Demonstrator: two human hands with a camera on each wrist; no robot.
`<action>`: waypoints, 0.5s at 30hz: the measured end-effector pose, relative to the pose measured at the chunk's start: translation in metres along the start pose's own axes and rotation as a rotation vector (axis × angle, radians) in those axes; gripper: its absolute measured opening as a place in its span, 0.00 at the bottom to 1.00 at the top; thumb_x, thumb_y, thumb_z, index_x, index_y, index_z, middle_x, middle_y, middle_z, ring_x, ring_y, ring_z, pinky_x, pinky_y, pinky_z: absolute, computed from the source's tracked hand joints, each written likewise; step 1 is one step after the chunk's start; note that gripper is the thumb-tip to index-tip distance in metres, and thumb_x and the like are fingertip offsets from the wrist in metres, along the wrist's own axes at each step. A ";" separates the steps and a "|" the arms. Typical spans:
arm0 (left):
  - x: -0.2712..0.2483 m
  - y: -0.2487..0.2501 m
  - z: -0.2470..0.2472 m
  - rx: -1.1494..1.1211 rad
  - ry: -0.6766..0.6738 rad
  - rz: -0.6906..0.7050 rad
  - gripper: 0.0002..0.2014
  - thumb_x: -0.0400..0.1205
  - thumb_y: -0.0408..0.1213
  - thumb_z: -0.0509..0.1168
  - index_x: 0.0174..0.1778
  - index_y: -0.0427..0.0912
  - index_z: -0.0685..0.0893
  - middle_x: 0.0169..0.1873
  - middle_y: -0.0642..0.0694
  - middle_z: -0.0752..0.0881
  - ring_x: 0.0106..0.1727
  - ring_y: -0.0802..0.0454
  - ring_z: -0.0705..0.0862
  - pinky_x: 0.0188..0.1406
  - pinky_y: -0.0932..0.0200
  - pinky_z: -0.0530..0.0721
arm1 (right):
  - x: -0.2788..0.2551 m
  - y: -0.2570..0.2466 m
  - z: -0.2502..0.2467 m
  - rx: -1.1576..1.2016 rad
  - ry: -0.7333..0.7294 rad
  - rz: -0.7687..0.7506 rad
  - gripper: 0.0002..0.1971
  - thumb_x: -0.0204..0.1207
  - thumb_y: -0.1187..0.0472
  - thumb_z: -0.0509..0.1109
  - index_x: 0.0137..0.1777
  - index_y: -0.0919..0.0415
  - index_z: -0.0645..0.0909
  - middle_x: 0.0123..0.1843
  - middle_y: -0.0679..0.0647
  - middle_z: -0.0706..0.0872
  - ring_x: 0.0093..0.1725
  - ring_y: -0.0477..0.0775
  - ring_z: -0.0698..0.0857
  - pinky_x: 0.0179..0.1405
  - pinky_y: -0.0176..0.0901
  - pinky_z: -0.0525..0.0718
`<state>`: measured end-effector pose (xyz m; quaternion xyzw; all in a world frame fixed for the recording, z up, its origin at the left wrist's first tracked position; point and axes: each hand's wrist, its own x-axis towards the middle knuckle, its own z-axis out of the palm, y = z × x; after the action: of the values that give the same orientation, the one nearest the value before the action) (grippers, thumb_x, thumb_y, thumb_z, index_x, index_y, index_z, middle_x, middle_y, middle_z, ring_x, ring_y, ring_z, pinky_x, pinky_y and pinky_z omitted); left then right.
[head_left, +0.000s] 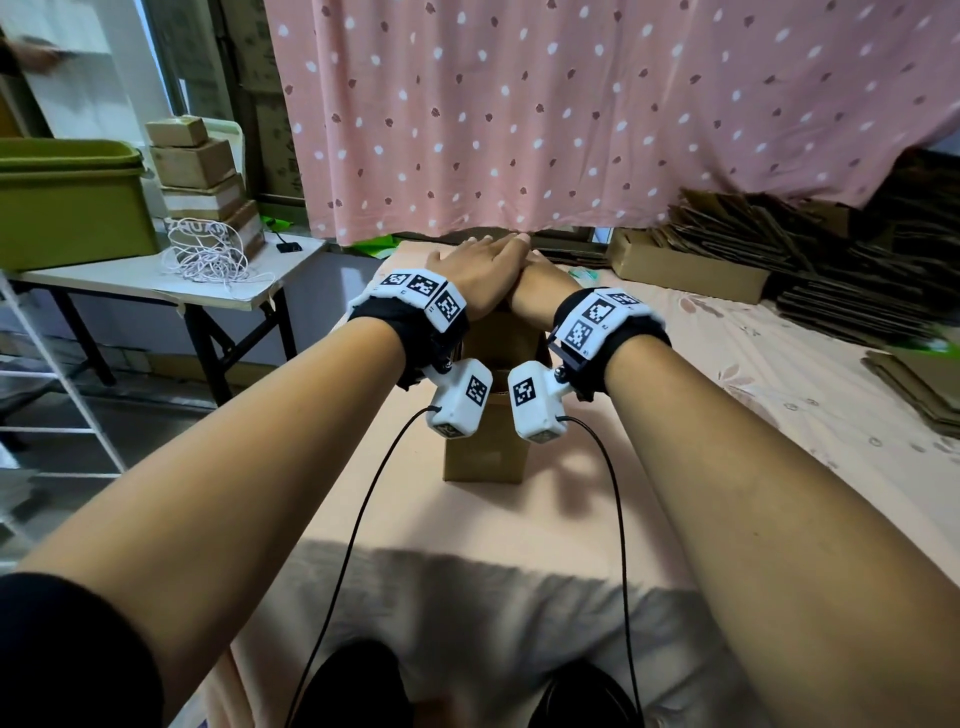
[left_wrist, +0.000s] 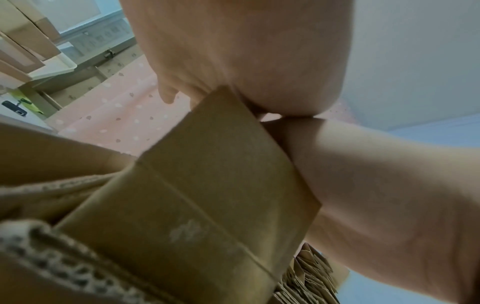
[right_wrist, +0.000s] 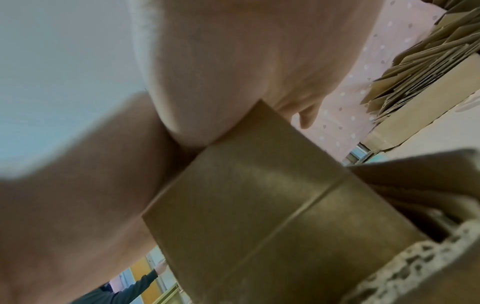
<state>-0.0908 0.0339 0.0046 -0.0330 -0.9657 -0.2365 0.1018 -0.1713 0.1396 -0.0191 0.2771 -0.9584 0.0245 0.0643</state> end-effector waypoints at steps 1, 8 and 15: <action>-0.001 -0.001 0.000 -0.007 -0.004 -0.004 0.29 0.90 0.55 0.37 0.85 0.55 0.68 0.86 0.47 0.67 0.87 0.48 0.61 0.84 0.32 0.50 | 0.000 0.000 0.001 -0.020 -0.007 -0.012 0.27 0.90 0.59 0.50 0.88 0.65 0.55 0.88 0.66 0.59 0.88 0.63 0.58 0.87 0.55 0.53; -0.007 -0.001 0.003 -0.043 -0.011 -0.036 0.26 0.92 0.47 0.38 0.81 0.47 0.72 0.84 0.45 0.70 0.85 0.47 0.66 0.83 0.33 0.53 | 0.003 0.006 0.014 0.074 -0.030 0.009 0.35 0.84 0.50 0.50 0.89 0.63 0.51 0.89 0.65 0.55 0.89 0.65 0.52 0.88 0.57 0.48; -0.008 -0.008 0.009 -0.025 -0.009 -0.038 0.26 0.92 0.46 0.38 0.83 0.47 0.70 0.85 0.47 0.67 0.86 0.49 0.63 0.84 0.33 0.51 | 0.005 0.004 0.021 0.208 -0.017 0.108 0.41 0.77 0.46 0.47 0.89 0.64 0.52 0.91 0.64 0.52 0.90 0.62 0.47 0.88 0.56 0.46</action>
<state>-0.0855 0.0308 -0.0081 -0.0167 -0.9635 -0.2505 0.0926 -0.1796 0.1387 -0.0398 0.2303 -0.9648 0.1247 0.0254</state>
